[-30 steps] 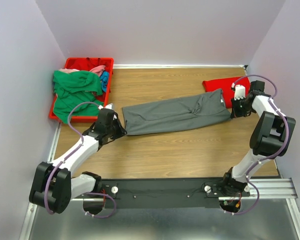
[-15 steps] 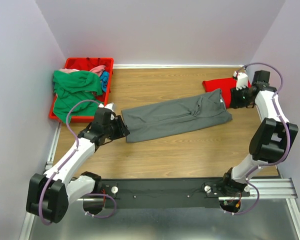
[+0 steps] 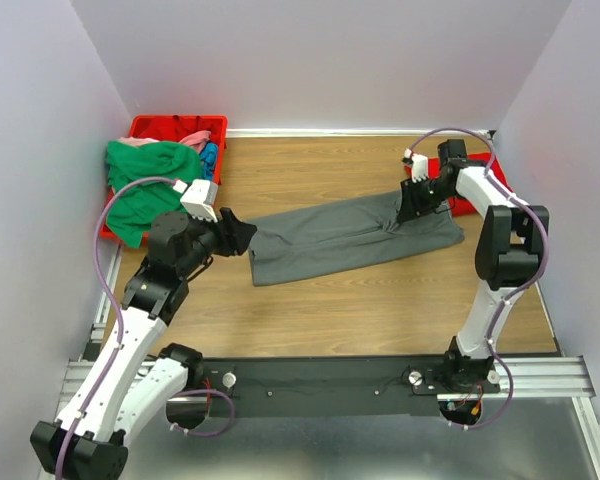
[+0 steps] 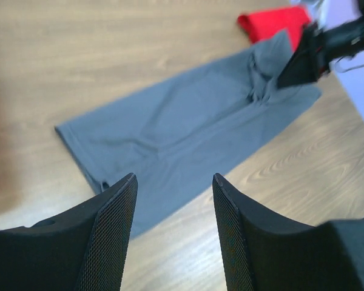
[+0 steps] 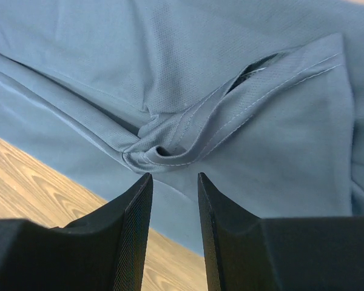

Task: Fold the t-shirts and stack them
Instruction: Fold the tshirt

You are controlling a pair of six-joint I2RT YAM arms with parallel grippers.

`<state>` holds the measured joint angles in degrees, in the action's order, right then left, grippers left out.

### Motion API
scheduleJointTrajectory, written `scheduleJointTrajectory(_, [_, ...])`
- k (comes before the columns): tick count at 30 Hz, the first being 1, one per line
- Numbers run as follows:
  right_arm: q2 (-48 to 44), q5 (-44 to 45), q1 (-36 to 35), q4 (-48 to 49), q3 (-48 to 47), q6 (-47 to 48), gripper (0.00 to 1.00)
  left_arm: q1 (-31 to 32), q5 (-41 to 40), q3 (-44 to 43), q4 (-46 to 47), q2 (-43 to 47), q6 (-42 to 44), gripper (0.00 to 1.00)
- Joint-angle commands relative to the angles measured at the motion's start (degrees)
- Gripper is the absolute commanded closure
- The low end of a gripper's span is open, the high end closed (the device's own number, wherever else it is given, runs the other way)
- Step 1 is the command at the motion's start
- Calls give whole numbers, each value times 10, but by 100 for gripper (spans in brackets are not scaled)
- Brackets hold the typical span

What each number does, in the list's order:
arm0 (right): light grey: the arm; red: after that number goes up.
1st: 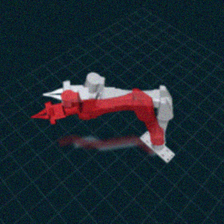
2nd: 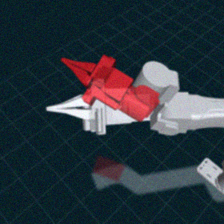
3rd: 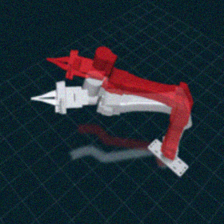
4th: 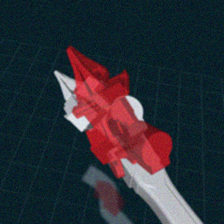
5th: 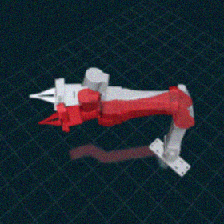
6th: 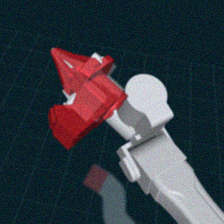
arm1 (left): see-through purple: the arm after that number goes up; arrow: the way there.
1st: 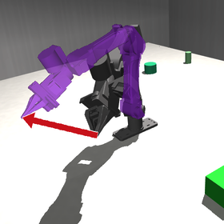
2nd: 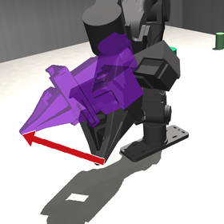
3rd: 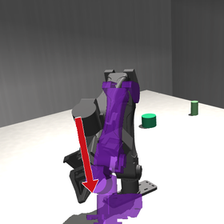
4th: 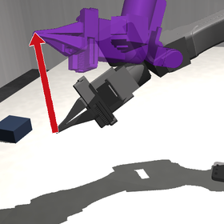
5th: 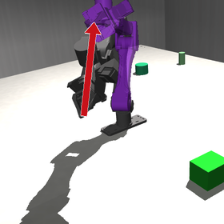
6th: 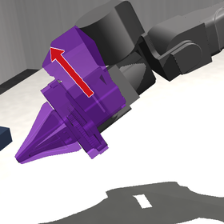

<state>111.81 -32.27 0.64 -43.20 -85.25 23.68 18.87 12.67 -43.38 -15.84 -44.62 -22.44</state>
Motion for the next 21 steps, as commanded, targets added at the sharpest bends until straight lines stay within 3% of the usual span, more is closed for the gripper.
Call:
scheduleJointTrajectory(1, [19,-2,-17,-10,-25,-32,57,-1,-3,18,35,26,27,38])
scheduleJointTrajectory(5, [37,-3,-32,-9,-35,-42,62,-2,5,49,51,37,16,38])
scheduleJointTrajectory(10, [76,-2,-56,-11,-63,-50,82,-2,3,51,54,43,15,38])
scheduleJointTrajectory(13, [107,5,-65,-12,-90,-58,88,-2,2,53,54,44,14,38])
scheduleJointTrajectory(21, [149,9,-69,-18,-123,-59,91,-2,-1,58,57,36,13,39])
